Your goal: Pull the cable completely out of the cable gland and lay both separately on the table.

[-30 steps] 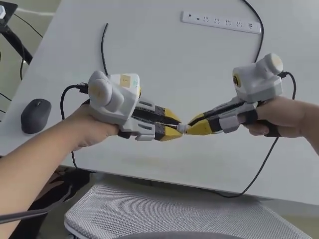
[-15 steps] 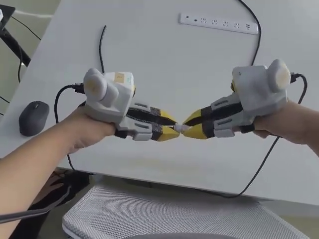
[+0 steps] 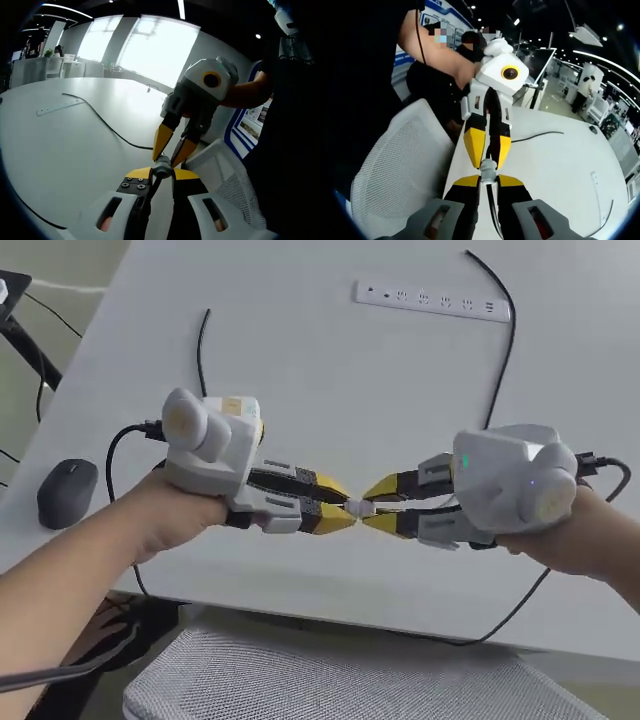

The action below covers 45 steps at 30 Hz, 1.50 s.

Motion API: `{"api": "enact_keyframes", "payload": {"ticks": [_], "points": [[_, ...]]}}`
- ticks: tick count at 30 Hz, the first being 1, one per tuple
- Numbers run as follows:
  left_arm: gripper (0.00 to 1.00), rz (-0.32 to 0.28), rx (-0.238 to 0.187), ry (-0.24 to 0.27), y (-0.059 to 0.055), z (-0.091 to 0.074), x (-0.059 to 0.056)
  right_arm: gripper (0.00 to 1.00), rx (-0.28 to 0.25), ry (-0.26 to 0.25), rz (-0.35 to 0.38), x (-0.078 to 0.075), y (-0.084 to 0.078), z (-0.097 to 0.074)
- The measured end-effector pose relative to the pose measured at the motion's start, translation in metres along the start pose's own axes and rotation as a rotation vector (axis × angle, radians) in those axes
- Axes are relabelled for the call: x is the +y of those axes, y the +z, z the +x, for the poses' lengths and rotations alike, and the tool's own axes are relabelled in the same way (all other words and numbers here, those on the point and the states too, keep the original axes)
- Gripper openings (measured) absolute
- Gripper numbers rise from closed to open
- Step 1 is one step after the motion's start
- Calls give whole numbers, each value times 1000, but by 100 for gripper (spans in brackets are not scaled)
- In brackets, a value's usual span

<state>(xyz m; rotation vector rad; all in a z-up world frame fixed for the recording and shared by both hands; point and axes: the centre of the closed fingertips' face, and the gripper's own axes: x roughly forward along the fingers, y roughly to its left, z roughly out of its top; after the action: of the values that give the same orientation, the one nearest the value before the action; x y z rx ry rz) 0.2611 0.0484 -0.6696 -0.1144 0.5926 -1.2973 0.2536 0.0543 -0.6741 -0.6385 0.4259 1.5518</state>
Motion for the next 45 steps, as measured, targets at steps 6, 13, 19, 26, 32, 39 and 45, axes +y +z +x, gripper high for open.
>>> {"api": "enact_keyframes", "payload": {"ticks": [6,13,19,26,32,39,45], "points": [[15,11,6,1,-2,1,-1,8,6,-3,-2,0,-1,0],[15,24,9,0,-2,1,-1,9,-42,34,128,-2,-1,-2],[15,41,14,-1,-3,1,-2,19,-108,100,369,-6,0,-12],[15,120,17,-10,-1,0,-8,19,-200,297,719,-15,5,-20],[15,166,19,-12,0,-1,-11,19,-180,449,815,-6,6,-13],[15,186,24,-17,2,-1,-14,18,-186,534,872,3,7,-8],[15,191,22,-17,4,-1,-13,10,-172,565,868,8,9,-8]]}}
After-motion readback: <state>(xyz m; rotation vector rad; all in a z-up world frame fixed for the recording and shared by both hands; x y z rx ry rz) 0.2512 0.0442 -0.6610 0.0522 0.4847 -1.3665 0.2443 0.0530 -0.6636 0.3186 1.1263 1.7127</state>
